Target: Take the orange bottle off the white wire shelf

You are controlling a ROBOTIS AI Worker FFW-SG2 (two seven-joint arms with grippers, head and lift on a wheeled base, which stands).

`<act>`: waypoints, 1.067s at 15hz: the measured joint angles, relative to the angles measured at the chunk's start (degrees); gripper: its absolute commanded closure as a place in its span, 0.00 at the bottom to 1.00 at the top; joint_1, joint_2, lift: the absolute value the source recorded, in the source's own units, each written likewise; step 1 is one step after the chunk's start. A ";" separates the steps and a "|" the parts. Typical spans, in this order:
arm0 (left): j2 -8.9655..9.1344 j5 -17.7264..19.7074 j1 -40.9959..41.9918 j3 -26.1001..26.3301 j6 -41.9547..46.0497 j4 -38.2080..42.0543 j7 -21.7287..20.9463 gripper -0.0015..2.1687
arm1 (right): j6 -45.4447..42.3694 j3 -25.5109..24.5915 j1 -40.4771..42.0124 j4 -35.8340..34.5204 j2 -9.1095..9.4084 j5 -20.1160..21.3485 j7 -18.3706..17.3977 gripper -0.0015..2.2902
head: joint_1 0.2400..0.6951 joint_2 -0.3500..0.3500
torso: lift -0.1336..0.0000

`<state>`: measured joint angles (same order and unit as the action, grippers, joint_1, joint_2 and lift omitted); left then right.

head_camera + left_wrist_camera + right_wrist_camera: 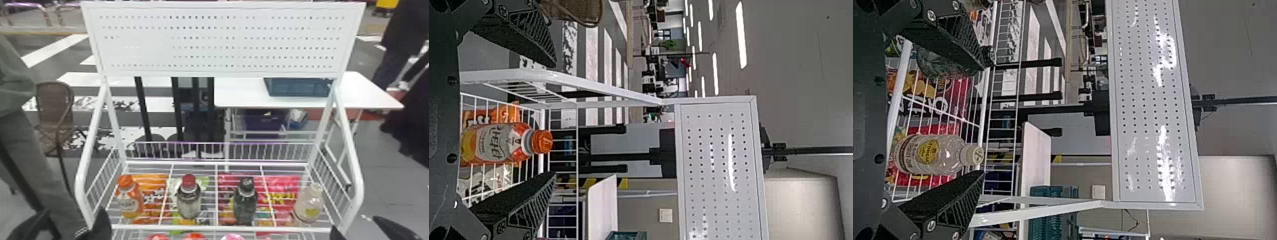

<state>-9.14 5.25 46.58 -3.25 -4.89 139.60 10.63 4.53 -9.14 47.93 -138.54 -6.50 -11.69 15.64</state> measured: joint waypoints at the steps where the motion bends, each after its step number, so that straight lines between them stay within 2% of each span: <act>1: 0.00 -0.02 0.00 0.00 0.00 0.04 0.00 0.06 | 0.00 0.00 -0.02 0.01 0.00 -0.04 0.00 0.07 | 0.57 0.50 | 1.00; 12: 0.02 -0.48 0.00 0.67 0.21 -0.72 0.48 0.06 | 0.00 0.08 -0.20 0.19 0.17 0.07 0.00 0.07 | 0.57 0.50 | 1.00; 16: -0.37 -0.70 -0.91 3.98 8.66 -7.49 1.56 0.06 | 0.06 0.14 -0.37 0.53 0.18 0.01 0.00 0.07 | 0.57 0.50 | 1.00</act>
<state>-9.51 4.55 45.66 0.73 3.77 132.11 12.19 4.59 -9.00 47.57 -138.01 -6.33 -11.68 15.64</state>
